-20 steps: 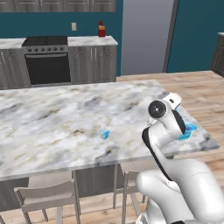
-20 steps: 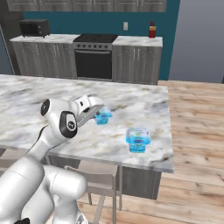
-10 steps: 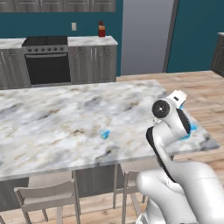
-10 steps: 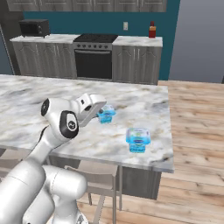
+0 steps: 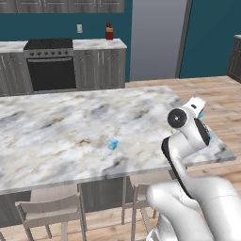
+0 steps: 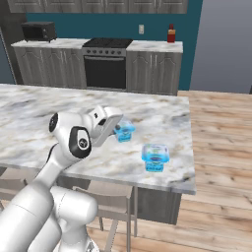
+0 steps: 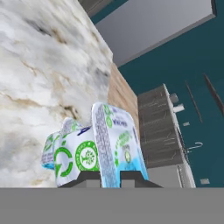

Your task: Stack the yogurt containers by placing the smaller containers on top of the larger containers.

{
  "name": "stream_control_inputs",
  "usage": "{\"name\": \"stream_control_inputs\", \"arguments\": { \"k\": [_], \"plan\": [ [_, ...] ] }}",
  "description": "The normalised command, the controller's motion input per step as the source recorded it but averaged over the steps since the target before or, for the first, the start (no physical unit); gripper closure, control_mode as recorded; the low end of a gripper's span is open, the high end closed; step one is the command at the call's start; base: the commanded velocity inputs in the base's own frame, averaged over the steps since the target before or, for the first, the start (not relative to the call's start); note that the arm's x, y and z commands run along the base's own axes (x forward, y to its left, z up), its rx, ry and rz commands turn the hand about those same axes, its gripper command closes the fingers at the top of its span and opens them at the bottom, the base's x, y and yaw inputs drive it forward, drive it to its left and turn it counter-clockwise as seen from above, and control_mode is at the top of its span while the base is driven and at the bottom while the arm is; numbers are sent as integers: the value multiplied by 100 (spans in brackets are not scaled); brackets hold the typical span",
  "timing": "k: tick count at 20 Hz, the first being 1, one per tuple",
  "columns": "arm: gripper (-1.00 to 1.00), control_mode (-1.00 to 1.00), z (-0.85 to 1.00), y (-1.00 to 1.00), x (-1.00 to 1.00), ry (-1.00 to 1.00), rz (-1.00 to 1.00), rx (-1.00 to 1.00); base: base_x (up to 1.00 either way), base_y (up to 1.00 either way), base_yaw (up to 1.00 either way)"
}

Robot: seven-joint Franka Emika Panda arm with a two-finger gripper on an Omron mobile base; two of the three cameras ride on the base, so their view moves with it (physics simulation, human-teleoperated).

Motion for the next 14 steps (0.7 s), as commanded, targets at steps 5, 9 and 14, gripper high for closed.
{"name": "stream_control_inputs", "arguments": {
  "k": [5, 9, 14],
  "plan": [
    [100, -100, 0, -3, -18, 11, 0, -10, 0, 0, 0],
    [100, -100, 0, -1, -19, 1, 0, -8, 0, 0, 0],
    [100, -100, 0, -4, -2, 0, 0, -5, 0, 0, 0]
  ]
}}
